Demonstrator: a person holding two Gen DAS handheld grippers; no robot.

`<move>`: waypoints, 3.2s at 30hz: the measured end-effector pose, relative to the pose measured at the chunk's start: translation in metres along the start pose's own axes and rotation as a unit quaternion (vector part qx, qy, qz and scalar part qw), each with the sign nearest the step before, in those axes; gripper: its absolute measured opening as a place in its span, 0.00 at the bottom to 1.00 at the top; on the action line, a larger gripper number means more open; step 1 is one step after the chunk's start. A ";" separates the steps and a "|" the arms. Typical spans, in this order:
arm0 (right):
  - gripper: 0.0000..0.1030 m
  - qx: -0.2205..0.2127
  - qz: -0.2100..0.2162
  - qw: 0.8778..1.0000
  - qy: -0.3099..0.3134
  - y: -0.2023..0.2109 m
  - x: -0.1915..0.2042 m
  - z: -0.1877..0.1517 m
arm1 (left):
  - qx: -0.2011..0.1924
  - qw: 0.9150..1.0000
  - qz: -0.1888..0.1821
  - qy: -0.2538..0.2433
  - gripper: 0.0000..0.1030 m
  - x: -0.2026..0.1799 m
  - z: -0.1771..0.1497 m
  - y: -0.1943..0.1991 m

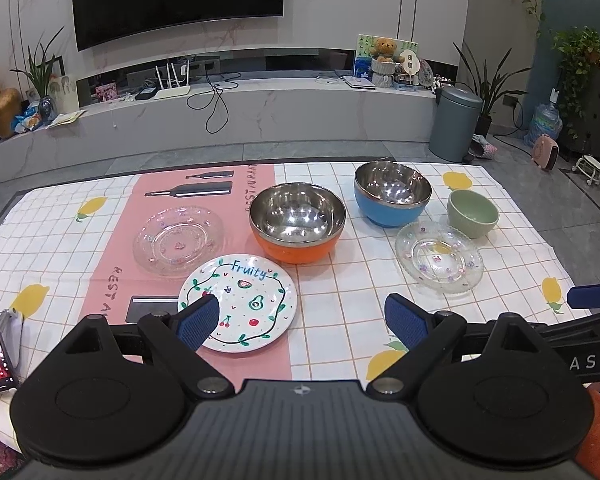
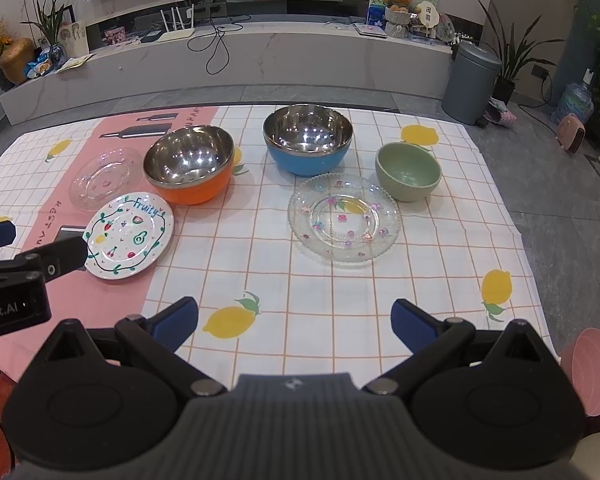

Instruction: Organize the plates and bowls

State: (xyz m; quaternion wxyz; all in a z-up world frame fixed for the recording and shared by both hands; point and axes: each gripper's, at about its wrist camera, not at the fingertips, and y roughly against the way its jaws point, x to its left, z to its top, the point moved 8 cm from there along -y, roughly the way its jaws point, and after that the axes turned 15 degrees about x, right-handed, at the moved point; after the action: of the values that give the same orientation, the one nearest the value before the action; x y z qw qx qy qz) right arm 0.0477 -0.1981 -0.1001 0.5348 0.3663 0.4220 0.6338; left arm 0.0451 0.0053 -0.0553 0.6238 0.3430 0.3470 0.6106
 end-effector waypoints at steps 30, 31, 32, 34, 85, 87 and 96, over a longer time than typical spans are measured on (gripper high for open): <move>0.97 -0.035 0.014 0.999 0.005 -0.007 0.006 0.000 | -0.003 1.000 -0.004 0.024 1.00 0.019 -0.014 -0.015; 0.98 -0.046 0.016 0.999 0.008 -0.007 0.007 0.000 | -0.005 1.000 -0.004 0.029 1.00 0.022 -0.014 -0.016; 0.97 -0.059 0.018 0.998 0.009 -0.006 0.008 0.001 | -0.008 0.999 -0.006 0.038 1.00 0.026 -0.014 -0.017; 0.98 -0.081 0.021 0.996 0.011 -0.007 0.011 0.001 | -0.015 0.998 -0.015 0.058 1.00 0.033 -0.014 -0.018; 0.20 0.023 0.225 0.974 0.000 -0.202 0.123 0.105 | 0.043 0.973 -0.092 0.208 0.19 0.166 0.002 -0.179; 0.16 0.031 0.238 0.971 -0.004 -0.204 0.126 0.104 | 0.040 0.972 -0.099 0.209 0.18 0.163 0.001 -0.180; 0.08 0.028 0.246 0.969 -0.027 -0.202 0.122 0.102 | 0.037 0.970 -0.090 0.221 0.15 0.163 -0.003 -0.175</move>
State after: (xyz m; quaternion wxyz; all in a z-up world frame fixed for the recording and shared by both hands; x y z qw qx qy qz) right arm 0.1959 -0.0485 -0.2475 0.3633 0.4903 0.3218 0.7240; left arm 0.1364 0.1647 -0.2082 0.5707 0.1896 0.5279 0.5997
